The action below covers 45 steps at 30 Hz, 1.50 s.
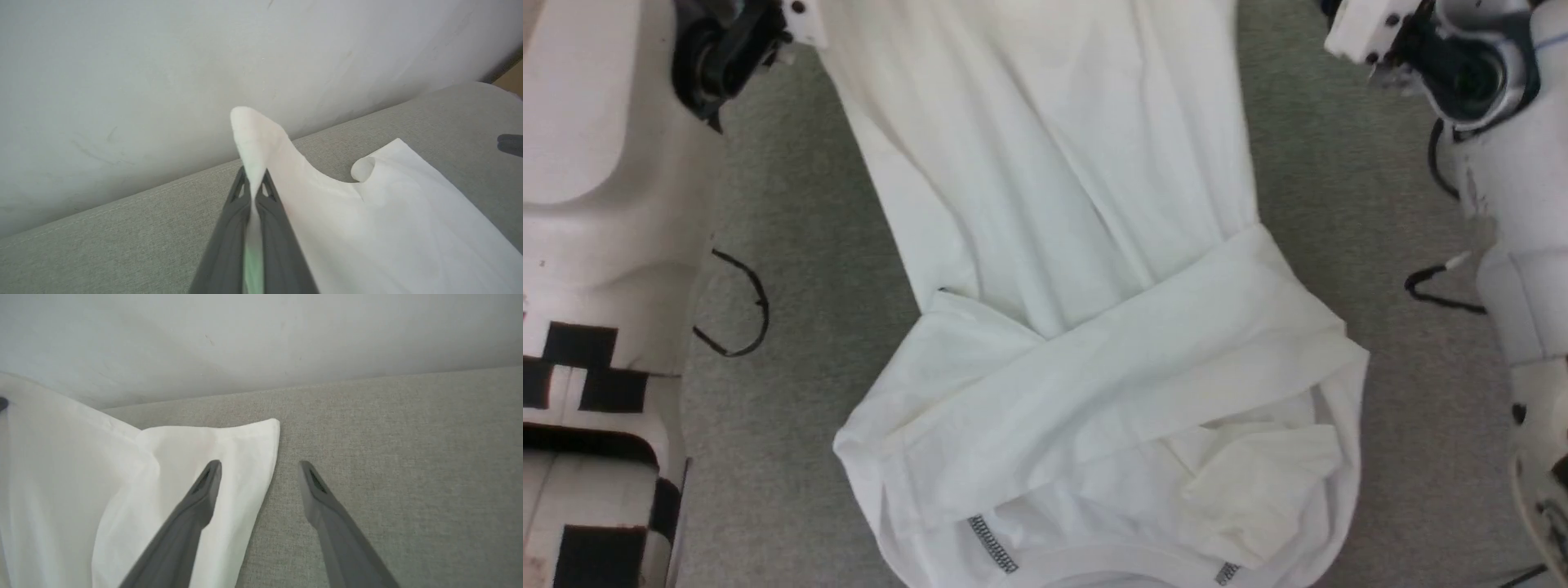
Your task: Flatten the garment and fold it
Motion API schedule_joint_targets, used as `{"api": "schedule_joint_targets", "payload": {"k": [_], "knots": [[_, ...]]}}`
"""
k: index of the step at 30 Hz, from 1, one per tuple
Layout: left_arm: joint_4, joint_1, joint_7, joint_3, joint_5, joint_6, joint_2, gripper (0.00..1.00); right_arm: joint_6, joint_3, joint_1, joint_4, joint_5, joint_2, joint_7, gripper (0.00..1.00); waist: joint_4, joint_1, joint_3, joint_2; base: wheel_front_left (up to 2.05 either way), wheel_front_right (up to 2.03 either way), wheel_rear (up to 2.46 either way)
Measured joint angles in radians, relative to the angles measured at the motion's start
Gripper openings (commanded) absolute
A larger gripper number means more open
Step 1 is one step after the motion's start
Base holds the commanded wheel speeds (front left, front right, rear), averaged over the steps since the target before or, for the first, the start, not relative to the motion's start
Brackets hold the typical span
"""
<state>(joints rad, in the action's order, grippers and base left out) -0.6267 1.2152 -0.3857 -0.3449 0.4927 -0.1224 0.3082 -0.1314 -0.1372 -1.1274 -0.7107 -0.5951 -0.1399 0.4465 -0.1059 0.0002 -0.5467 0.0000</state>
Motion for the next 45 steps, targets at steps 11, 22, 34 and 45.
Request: {"api": "schedule_joint_targets", "payload": {"k": [11, 22, 34, 45], "knots": [[0.096, 0.024, 0.027, -0.076, 0.039, -0.002, -0.038, 0.00, 0.000, 0.009, -0.248, -0.344, 0.120, -0.024, 0.090, 1.00, 0.116, 0.0000, -0.086, 0.0000, 0.00, 0.00, 0.00], [0.116, 0.022, 0.045, -0.153, 0.113, -0.002, -0.003, 0.00, 0.000, -0.011, -0.334, -0.483, 0.156, -0.040, 0.192, 0.00, 0.170, -0.0004, -0.110, 0.0000, 0.00, 0.00, 0.00], [0.022, 0.020, 0.141, -0.181, 0.137, -0.002, 0.031, 0.00, 0.000, -0.086, -0.300, -0.391, 0.125, -0.064, -0.012, 0.00, 0.151, -0.0001, -0.043, 0.0000, 0.00, 0.00, 0.00], [-0.021, -0.096, 0.263, -0.155, 0.186, -0.005, 0.077, 0.00, 0.000, -0.258, -0.090, -0.077, -0.075, -0.167, -0.131, 0.00, 0.108, -0.0003, 0.110, 0.0000, 0.00, 0.00, 0.00]]}}
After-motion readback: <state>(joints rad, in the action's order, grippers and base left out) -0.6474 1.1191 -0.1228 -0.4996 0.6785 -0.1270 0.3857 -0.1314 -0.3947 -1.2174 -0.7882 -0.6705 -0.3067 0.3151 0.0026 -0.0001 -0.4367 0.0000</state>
